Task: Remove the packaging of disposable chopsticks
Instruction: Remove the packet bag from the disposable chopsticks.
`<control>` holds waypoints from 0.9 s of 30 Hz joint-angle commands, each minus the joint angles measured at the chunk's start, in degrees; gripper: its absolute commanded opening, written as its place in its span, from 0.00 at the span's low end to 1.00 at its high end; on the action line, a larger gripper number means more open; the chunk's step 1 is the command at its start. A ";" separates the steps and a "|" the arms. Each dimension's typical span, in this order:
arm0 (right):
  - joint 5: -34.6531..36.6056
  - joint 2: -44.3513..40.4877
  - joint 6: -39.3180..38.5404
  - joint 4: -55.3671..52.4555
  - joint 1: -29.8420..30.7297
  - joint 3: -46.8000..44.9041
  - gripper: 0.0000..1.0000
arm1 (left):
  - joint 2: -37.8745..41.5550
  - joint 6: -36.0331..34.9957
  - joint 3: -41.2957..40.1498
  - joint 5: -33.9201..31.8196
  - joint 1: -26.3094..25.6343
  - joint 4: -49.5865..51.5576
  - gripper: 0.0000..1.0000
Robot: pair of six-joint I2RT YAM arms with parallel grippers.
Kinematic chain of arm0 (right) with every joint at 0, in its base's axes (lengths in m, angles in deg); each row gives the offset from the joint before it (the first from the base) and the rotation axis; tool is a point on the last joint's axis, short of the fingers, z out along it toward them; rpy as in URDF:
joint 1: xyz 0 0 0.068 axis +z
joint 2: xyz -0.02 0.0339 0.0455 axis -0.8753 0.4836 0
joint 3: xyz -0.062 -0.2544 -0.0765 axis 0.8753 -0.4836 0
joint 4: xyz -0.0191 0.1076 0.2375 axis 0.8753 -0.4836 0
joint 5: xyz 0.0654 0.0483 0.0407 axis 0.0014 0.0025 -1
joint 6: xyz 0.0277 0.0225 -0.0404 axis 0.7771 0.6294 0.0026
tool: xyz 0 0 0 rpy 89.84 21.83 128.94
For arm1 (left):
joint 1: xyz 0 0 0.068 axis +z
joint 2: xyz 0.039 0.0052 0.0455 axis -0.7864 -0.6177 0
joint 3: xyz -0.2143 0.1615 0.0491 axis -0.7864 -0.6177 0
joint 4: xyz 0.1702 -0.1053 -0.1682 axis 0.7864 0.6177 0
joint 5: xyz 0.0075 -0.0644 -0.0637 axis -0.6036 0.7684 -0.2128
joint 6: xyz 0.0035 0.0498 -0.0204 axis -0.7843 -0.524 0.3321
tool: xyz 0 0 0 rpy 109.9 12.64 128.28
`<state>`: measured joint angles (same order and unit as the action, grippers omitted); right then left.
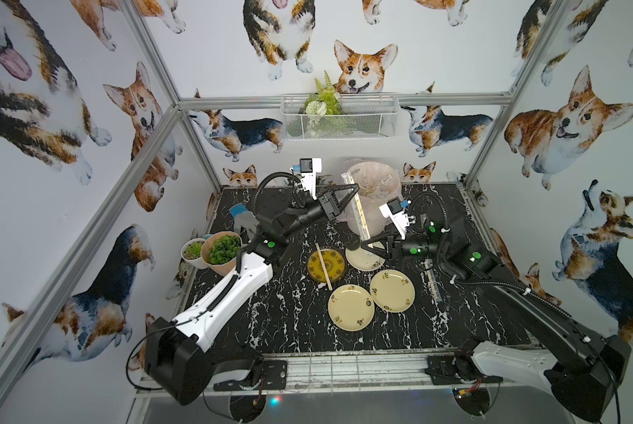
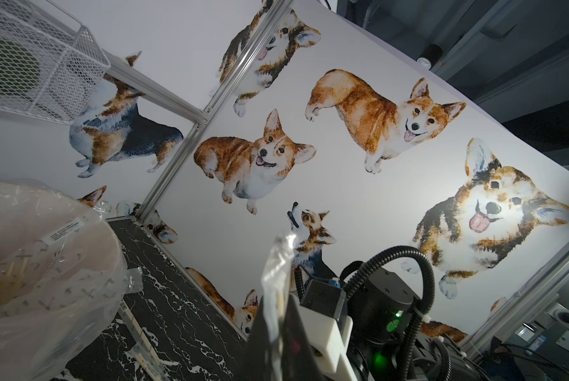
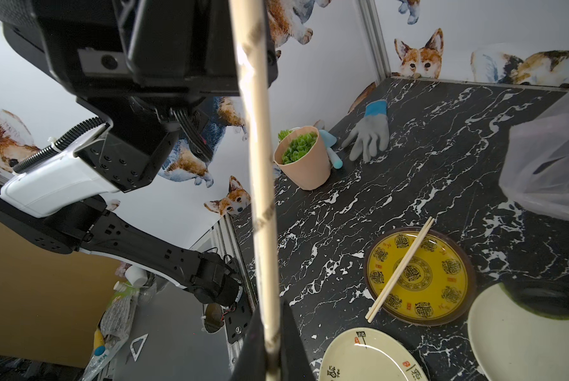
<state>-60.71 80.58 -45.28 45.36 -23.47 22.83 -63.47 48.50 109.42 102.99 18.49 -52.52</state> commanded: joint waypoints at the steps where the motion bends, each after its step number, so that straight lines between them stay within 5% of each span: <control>1: 7.22 0.05 1.56 14.18 -0.35 3.14 0.00 | 0.10 -1.97 -1.92 10.13 -1.39 9.69 0.00; 12: 2.82 3.33 4.81 19.46 -4.89 6.27 0.00 | -1.87 1.73 -3.97 17.97 -3.65 9.21 0.01; 27: 5.78 3.84 3.01 20.12 -7.01 7.09 0.00 | -4.25 5.75 -5.14 24.63 -8.32 5.09 0.04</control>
<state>-65.52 84.30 -43.94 42.89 -29.51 28.38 -67.16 52.59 104.94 105.79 12.56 -56.01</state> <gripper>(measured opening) 0.076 0.079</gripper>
